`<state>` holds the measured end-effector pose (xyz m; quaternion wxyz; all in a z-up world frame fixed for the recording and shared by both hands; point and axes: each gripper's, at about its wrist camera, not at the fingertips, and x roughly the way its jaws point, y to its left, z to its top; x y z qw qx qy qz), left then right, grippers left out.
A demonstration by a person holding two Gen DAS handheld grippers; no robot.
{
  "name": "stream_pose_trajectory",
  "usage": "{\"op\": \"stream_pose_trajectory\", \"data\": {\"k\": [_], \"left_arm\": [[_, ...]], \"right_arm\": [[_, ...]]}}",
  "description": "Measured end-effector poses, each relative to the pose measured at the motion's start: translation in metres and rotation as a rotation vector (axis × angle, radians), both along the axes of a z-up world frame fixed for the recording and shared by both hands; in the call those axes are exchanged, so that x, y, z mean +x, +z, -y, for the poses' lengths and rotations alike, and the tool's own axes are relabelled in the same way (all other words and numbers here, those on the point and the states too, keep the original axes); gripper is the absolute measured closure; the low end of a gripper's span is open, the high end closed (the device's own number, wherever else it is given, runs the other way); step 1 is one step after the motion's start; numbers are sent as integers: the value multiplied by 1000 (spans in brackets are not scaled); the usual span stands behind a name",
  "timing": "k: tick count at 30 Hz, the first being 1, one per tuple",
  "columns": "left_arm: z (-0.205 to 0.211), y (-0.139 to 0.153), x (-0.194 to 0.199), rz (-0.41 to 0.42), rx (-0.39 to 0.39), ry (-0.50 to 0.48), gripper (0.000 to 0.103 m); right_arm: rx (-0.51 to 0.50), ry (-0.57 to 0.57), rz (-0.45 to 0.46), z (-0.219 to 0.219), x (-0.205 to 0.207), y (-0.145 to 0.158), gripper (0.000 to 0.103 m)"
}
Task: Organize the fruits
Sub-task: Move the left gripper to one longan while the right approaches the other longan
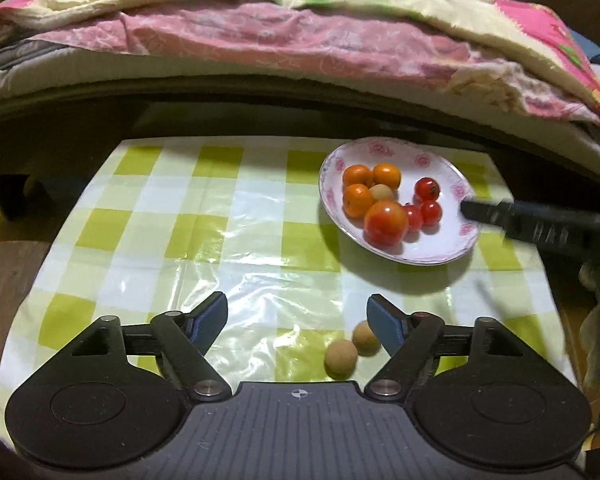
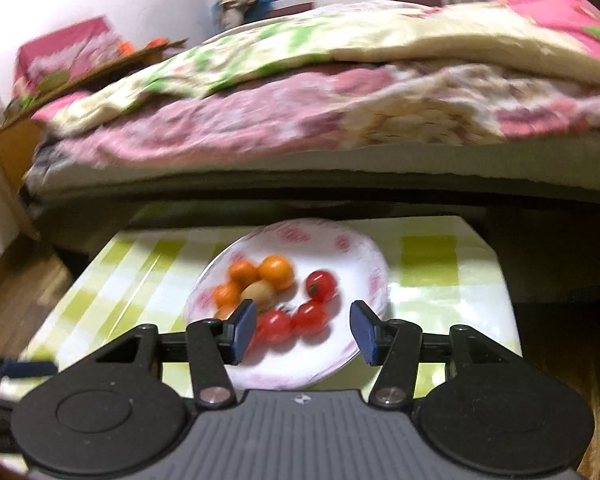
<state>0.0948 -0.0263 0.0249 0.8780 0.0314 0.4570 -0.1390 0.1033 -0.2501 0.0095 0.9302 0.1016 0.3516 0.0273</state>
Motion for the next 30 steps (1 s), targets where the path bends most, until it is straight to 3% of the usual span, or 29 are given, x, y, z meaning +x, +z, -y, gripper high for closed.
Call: {"op": "stream_pose_trajectory", "data": {"k": [7,19,30], "left_arm": [[-8,-5,-15,-25,2,-4,19],[6,-32,-42,-31,159,-180,21],[4,-37,-41,-56,146,-196,19]], "right_arm": [[-83,166,-64,-49,-30,-9,50],[-42,230,-186,-71,-15,-36,58],[-45,290,-224,-90,-7,-52,64]]}}
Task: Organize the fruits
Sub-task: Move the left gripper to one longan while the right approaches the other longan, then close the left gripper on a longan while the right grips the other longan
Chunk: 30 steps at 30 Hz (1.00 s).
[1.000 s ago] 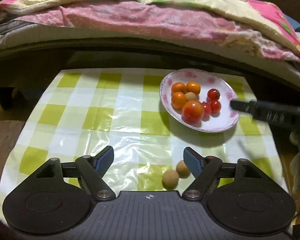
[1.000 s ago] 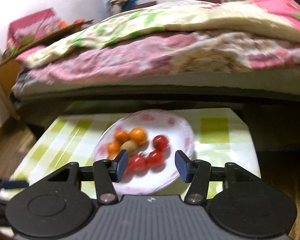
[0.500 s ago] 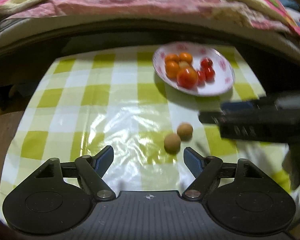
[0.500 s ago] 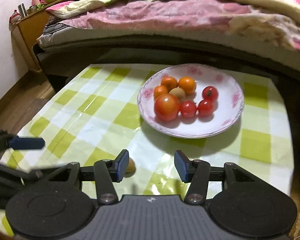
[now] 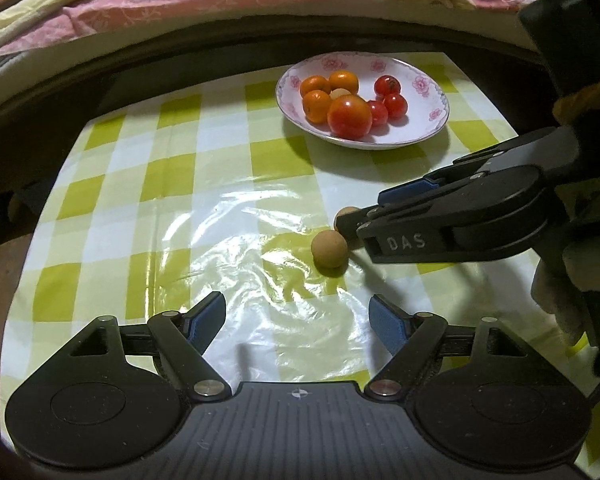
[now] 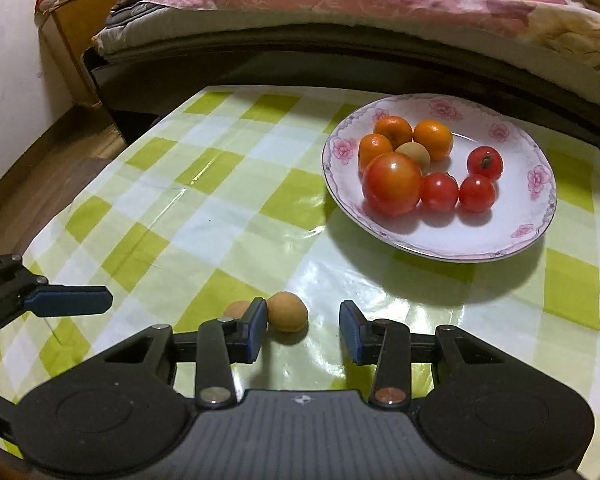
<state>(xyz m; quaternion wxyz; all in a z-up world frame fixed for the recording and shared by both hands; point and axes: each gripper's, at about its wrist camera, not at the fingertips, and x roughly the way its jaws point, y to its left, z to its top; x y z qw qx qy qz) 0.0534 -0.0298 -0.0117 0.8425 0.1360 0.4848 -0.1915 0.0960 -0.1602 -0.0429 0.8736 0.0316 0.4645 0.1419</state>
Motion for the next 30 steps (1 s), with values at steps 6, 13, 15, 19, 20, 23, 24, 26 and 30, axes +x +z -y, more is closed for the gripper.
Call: {"op": "stream_pose_trajectory", "data": {"k": [6,13,15,19,20,23,24,26,30], "left_arm": [[1,-2,1,-9,2,-2,19],[2,-6,6,-21,-22,4,18],[1,-7,11,-25,-54,18,18],[10,-9,22,0,-81,37,22],[14,-10,24,5,-84,35,25],[23,-15,30,32,-68,36,37],[25,-17,32,33,-60,40,39],[25,-22,34,10,-52,49,48],[25,-32,38,-16,-42,59,53]], "right_arm": [[25,27,-26,-6,4,-3,74],[39,-8,-35,3,5,-5,76],[53,-29,-32,13,3,0,76],[60,-66,-28,31,-3,13,76],[55,-72,-31,35,-5,15,76],[28,-84,-44,46,-13,22,76],[27,-85,-45,49,-16,25,76],[32,-87,-37,55,-23,31,76],[61,-94,-31,64,-27,34,76]]}}
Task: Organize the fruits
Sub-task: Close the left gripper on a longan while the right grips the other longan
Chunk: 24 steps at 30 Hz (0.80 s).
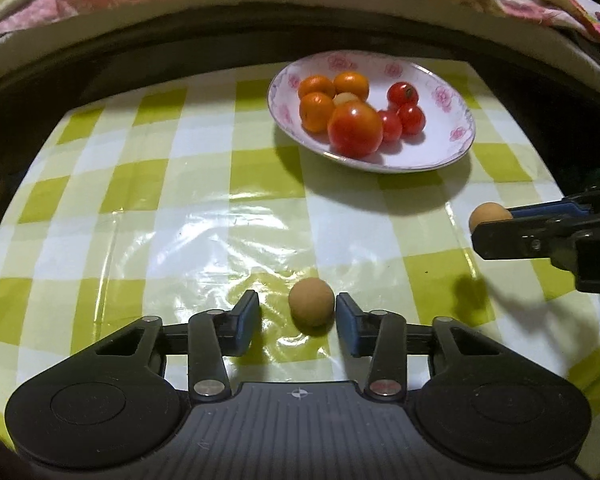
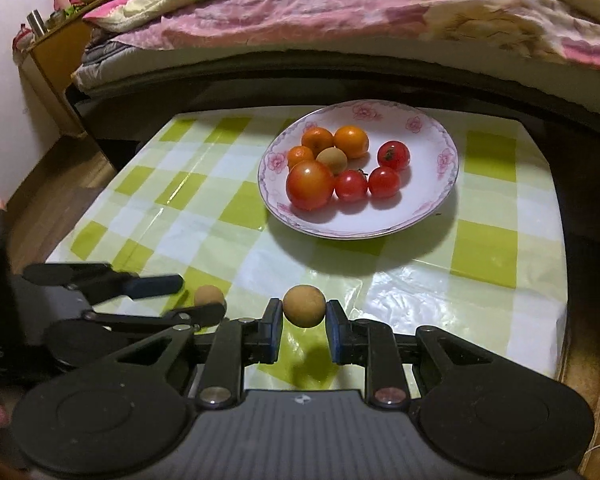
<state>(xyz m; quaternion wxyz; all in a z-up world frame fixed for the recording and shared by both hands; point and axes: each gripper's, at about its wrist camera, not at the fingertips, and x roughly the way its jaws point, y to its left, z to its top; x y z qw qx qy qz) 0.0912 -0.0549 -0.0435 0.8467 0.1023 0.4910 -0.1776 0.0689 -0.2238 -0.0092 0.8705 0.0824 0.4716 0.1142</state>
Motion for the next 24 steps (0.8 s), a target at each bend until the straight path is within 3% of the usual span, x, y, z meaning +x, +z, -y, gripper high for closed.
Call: {"op": "stream_pose_trajectory", "data": {"k": [6,10,16,24], "left_arm": [[3,-2,3,4,2,-7,56],[7,-1,-1,-1,4,-20,65],[8,-1,-3,-4,5,-18,71],[9,4,-15,-2,7,-64,71]], "right_arm": [[-2,21,-29,-3,4,-11,76],[-18,39,-44,-6,5,-19,76],[-46,37,-65,-7,5,-27,76],[-89,81,-70,-23,2,-34,76]]}}
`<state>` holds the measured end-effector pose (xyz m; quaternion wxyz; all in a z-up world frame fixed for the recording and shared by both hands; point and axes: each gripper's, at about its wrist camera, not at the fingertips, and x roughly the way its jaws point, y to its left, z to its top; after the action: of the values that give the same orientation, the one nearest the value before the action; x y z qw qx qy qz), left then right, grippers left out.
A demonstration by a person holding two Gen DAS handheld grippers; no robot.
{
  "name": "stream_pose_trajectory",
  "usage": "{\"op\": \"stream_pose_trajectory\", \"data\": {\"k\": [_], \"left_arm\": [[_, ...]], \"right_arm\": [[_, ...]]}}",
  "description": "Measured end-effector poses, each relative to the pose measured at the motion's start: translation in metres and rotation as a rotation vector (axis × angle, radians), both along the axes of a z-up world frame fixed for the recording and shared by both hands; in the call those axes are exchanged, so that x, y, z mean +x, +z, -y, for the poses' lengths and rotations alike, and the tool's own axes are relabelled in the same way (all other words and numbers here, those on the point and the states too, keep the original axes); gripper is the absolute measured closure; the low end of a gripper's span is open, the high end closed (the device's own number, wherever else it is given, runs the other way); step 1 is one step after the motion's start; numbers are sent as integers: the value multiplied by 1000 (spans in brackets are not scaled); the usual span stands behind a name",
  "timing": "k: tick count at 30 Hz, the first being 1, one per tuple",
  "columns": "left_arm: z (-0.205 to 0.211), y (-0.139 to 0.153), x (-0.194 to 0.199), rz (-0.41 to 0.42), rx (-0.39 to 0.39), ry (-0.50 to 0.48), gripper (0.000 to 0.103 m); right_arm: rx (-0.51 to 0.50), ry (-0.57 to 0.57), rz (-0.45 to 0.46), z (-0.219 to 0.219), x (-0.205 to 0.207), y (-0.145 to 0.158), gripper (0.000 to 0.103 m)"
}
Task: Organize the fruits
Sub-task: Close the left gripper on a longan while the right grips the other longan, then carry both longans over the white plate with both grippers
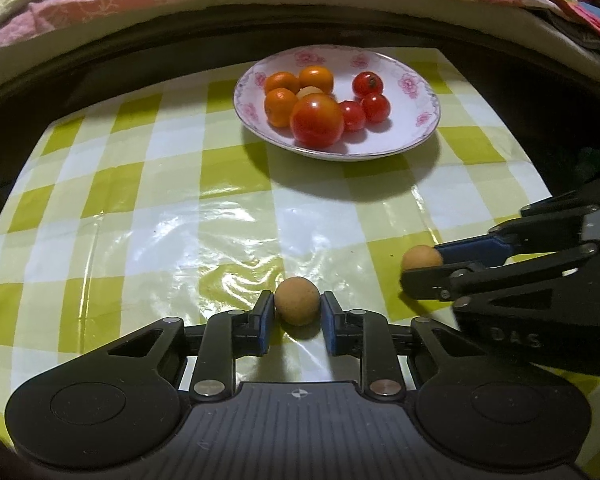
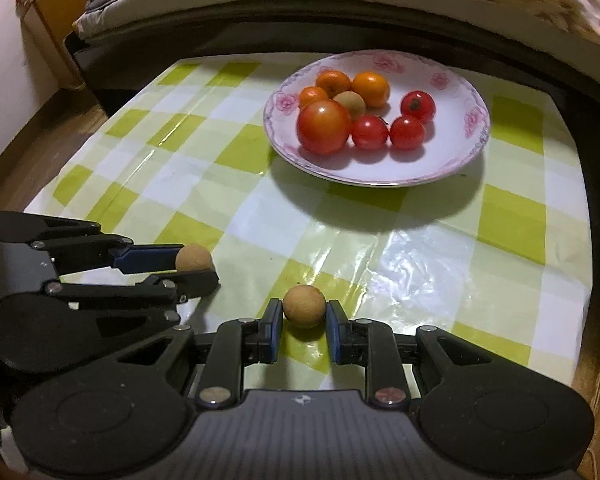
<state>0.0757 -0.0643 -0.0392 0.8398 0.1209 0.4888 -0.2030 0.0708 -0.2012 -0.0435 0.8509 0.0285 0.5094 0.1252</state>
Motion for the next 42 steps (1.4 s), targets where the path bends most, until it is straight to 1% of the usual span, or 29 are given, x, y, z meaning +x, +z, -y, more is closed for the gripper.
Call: {"op": "stream_pose_trajectory", "data": {"k": [7,13,15,19,20,24,26,28,32,42], "left_arm": [[-1,-5,-1,-19,15,-7,70],[0,-6,-1,-6,22,-16,66],[1,-6,-1,-3,26,-19,64],[-1,-6,0,-3,30,-11,56],[-2,-6,0,-3,30,-11,56],[-1,-6,1,-6,37,-17,58],[0,-5,0,-15,31,-22,68],[3,-4,-1,-11,39,-26,71],[3,-4,-1,-13,40,-25,71],[3,2,0,0,29,-21,71]], "right_arm": [[-7,17,9,-4,-1,0,76],[-11,24,15,-6,0,-1,76],[-7,22,17,-6,1,-2,76],[-2,23,15,-5,2,-2,76],[-1,23,15,-5,2,-2,76],[-6,25,15,-5,3,-1,76],[-9,25,16,-5,3,-1,76],[-14,32,16,-7,2,0,76],[-19,47,19,-9,0,-1,76],[-9,37,27,-7,0,2,76]]}}
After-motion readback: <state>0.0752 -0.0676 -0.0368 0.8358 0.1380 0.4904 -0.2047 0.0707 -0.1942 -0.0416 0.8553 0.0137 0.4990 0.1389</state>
